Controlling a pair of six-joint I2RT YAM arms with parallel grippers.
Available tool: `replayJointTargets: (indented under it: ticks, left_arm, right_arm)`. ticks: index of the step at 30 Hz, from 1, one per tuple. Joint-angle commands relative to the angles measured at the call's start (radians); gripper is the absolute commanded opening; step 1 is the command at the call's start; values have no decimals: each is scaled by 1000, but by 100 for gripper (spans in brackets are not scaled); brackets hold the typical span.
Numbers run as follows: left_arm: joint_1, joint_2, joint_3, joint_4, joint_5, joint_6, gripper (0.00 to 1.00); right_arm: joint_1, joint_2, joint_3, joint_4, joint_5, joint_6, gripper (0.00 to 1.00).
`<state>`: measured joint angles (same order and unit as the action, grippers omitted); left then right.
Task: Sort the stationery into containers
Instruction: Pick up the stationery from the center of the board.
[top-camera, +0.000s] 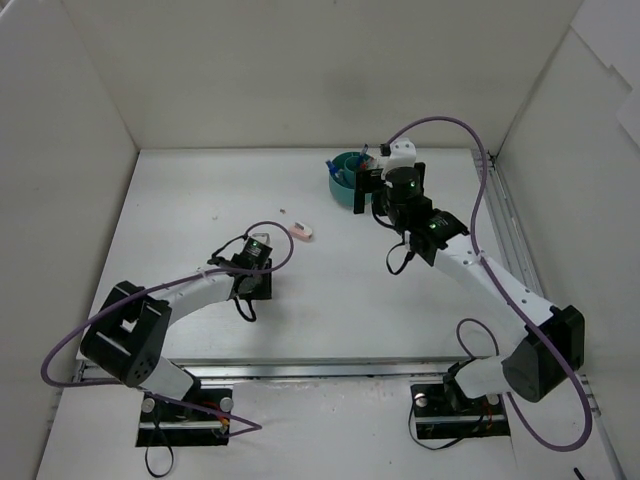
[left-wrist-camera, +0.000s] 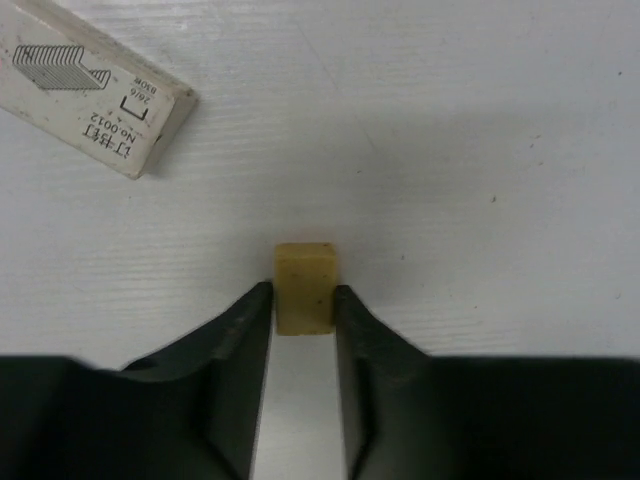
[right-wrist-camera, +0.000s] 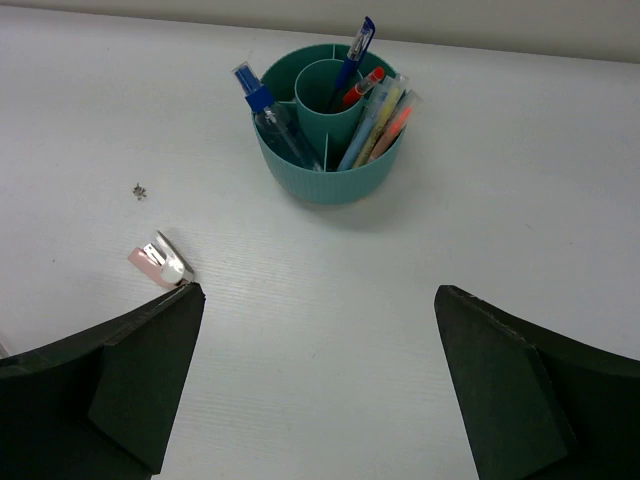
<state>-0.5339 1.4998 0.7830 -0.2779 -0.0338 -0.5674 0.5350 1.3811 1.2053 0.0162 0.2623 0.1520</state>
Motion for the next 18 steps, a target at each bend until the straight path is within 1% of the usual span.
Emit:
replayJointTargets:
  ticks: [1,4,5,8,9,10,11,12,13,14,15,16,17,18]
  left_arm:
    - [-9,17,44,20,-49,-23,20]
    - [-27,17,54,29,-49,-9,0]
    - [-38,4,56,31,-52,1,0]
    - [-61,-55,62,52,-58,75,0]
    - [-76,-70,62,74,-52,107,0]
    - [-77,-116,64,86,-29,179,0]
    - [-104,-136,62,101,-6,222,0]
    - [-115,-163,53,141,56,262,0]
    - [-124,-206,50,158,83,302,0]
    - [-124,-229,50,169,122,395,0]
    - [-138,-249,45,190,156,432,0]
    - [-147,-280,44,195,219,466,0]
    - [-147,-288,44,200,247,525,0]
    - [-147,-297,44,203,270,549,0]
  right_arm:
    - [-10,-76,-13,41,40,58,98]
    - [-18,-96,-38,10,-4,67,98]
    - [-21,-100,-44,1,-21,70,98]
    - [-56,-128,-87,-10,-153,101,98]
    - [-82,-131,-110,-10,-254,104,98]
    - [-95,-134,-118,-10,-347,107,98]
    - [-108,-129,-130,-10,-486,107,98]
    - [-128,-119,-138,-10,-556,107,98]
    - [-130,-110,-139,-10,-630,104,98]
    - [-139,-99,-145,-10,-778,94,98]
    - [-141,-76,-148,-12,-835,98,98]
    - [-138,-65,-154,-10,-892,101,98]
    - [-136,-50,-158,-10,-985,106,98]
    - [-115,-21,-159,-10,-1009,113,98]
